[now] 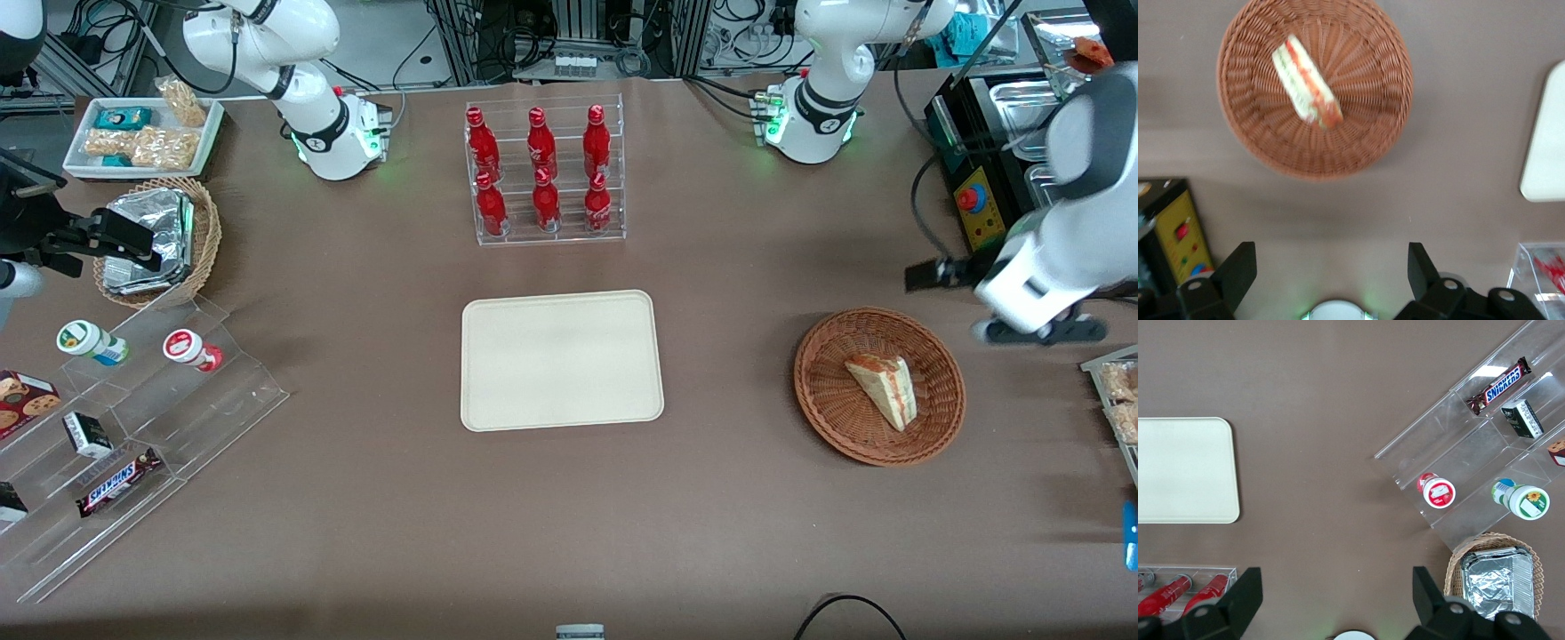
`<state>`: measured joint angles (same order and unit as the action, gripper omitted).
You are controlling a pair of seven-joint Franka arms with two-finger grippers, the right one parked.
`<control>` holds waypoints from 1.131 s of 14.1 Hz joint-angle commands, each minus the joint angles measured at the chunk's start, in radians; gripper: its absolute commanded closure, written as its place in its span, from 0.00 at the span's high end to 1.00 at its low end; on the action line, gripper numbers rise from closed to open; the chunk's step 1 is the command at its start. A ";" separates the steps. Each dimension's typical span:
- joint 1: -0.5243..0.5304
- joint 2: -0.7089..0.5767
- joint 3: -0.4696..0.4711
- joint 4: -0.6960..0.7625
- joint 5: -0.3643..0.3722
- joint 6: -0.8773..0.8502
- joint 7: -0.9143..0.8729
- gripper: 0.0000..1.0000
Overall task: Place sandwich from basket to tray
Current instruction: 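Lower the left gripper and grasp the triangular sandwich upright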
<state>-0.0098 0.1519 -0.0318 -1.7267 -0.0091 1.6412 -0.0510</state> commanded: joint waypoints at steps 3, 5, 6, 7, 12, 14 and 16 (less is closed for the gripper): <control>0.022 0.047 0.021 -0.157 0.011 0.280 -0.009 1.00; 0.025 0.070 0.026 -0.189 0.009 0.372 -0.074 1.00; 0.025 0.080 0.027 -0.211 0.011 0.429 -0.142 1.00; 0.025 0.087 0.027 -0.241 0.011 0.499 -0.194 1.00; 0.054 0.144 0.029 -0.402 0.009 0.839 -0.407 1.00; 0.054 0.181 0.029 -0.409 0.009 0.868 -0.454 1.00; 0.054 0.193 0.029 -0.409 0.008 0.865 -0.518 0.61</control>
<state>0.0411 0.3392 0.0014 -2.1356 -0.0087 2.4956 -0.4956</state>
